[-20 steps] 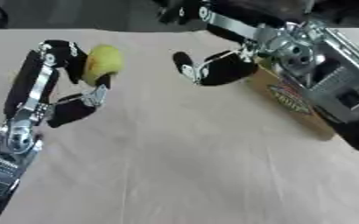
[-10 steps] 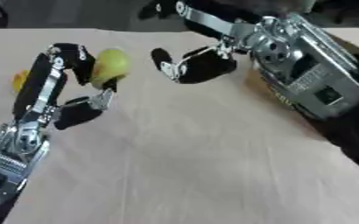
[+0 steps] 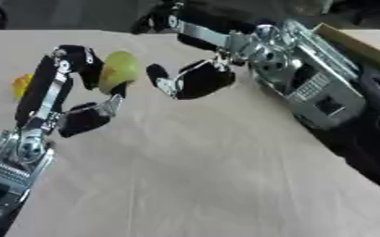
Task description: Pick up the objects with one hand, pass them to the other hand, and then place them into the box on the other side of the table.
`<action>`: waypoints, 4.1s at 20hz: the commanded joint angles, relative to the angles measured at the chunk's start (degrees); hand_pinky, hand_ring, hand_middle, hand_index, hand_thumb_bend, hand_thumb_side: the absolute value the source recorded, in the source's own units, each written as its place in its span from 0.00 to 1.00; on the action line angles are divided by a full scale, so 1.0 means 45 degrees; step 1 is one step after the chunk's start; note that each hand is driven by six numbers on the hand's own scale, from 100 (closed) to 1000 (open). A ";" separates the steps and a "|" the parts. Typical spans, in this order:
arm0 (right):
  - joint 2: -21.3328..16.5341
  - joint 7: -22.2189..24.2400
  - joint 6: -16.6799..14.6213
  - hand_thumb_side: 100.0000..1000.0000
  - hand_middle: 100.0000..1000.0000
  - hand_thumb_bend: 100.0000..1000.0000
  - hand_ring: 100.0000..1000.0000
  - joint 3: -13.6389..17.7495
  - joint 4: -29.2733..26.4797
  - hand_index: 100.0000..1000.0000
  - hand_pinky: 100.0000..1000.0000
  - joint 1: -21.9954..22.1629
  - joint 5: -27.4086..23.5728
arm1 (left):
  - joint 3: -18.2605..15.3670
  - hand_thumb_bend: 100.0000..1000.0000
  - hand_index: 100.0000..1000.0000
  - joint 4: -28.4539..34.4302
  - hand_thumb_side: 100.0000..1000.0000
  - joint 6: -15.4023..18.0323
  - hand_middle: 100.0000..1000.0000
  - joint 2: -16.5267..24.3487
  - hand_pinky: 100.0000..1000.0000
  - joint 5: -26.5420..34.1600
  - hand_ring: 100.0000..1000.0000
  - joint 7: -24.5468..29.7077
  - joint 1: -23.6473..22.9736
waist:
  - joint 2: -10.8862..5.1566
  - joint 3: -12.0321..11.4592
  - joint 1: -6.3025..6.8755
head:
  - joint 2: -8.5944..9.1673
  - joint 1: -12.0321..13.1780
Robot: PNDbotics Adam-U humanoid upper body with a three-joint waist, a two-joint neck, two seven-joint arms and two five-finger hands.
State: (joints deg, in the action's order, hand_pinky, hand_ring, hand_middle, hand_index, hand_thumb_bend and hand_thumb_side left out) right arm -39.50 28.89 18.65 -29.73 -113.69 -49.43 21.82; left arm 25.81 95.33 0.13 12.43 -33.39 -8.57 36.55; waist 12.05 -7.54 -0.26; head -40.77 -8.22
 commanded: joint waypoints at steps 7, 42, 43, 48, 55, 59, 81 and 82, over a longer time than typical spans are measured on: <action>0.0240 0.0318 0.0155 0.20 0.86 0.00 0.91 0.0040 -0.0200 0.90 0.95 -0.0308 0.0795 | 0.0104 0.00 0.39 0.0394 0.00 0.0261 0.28 -0.0160 0.26 -0.0112 0.30 0.0140 0.0394 | -0.0253 -0.0153 -0.0026 | -0.0050 -0.0207; 0.0181 0.1549 0.0214 0.17 0.73 0.00 0.88 0.0094 -0.0200 0.83 0.95 -0.0182 0.0247 | 0.0176 0.00 0.40 0.0841 0.00 0.0628 0.29 -0.0179 0.26 -0.0579 0.31 0.0725 0.0578 | -0.0133 -0.0358 -0.0029 | -0.0135 -0.0468; 0.0162 0.1519 0.0236 0.16 0.71 0.00 0.87 0.0125 -0.0200 0.82 0.95 -0.0185 0.0200 | 0.0178 0.00 0.40 0.0853 0.00 0.0640 0.29 -0.0182 0.26 -0.0597 0.31 0.0739 0.0583 | -0.0131 -0.0352 -0.0028 | -0.0127 -0.0472; 0.0107 0.1421 0.0418 0.15 0.68 0.00 0.83 0.0178 -0.0200 0.79 0.95 -0.0145 0.0073 | 0.0176 0.00 0.40 0.0869 0.00 0.0670 0.29 -0.0192 0.26 -0.0680 0.31 0.0808 0.0564 | -0.0119 -0.0336 -0.0018 | -0.0128 -0.0463; 0.0140 0.0767 0.0734 0.12 0.62 0.00 0.79 0.0250 -0.0200 0.76 0.95 -0.0118 0.0110 | 0.0178 0.00 0.40 0.0947 0.00 0.0717 0.29 -0.0237 0.26 -0.0696 0.31 0.0797 0.0569 | -0.0094 -0.0339 -0.0014 | -0.0120 -0.0490; 0.0173 0.0291 0.0854 0.12 0.56 0.00 0.74 0.0209 -0.0200 0.71 0.95 -0.0085 0.0075 | 0.0158 0.00 0.40 0.1024 0.00 0.0721 0.29 -0.0247 0.27 -0.0753 0.31 0.0764 0.0572 | -0.0084 -0.0353 -0.0014 | -0.0161 -0.0549; 0.0050 0.0053 0.1118 0.11 0.48 0.00 0.69 0.0339 -0.0200 0.65 0.96 0.0021 -0.0677 | 0.0093 0.49 0.70 0.0441 0.10 -0.0408 0.56 -0.0439 0.49 -0.1235 0.57 -0.0178 0.0401 | -0.0066 -0.0267 -0.0002 | -0.0213 -0.0640; 0.0029 0.0012 0.1130 0.11 0.48 0.00 0.69 0.0372 -0.0200 0.64 0.96 0.0023 -0.0700 | 0.0101 0.54 0.72 0.0404 0.15 -0.0420 0.57 -0.0433 0.50 -0.1267 0.58 -0.0106 0.0397 | -0.0069 -0.0257 0.0003 | -0.0207 -0.0641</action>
State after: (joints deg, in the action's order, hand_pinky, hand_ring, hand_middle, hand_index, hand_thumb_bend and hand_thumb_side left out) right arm -38.10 29.27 23.67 -29.13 -113.69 -48.40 19.19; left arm 26.85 96.84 -1.59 10.49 -38.62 -9.23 37.75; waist 12.55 -8.75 -0.36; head -41.69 -11.08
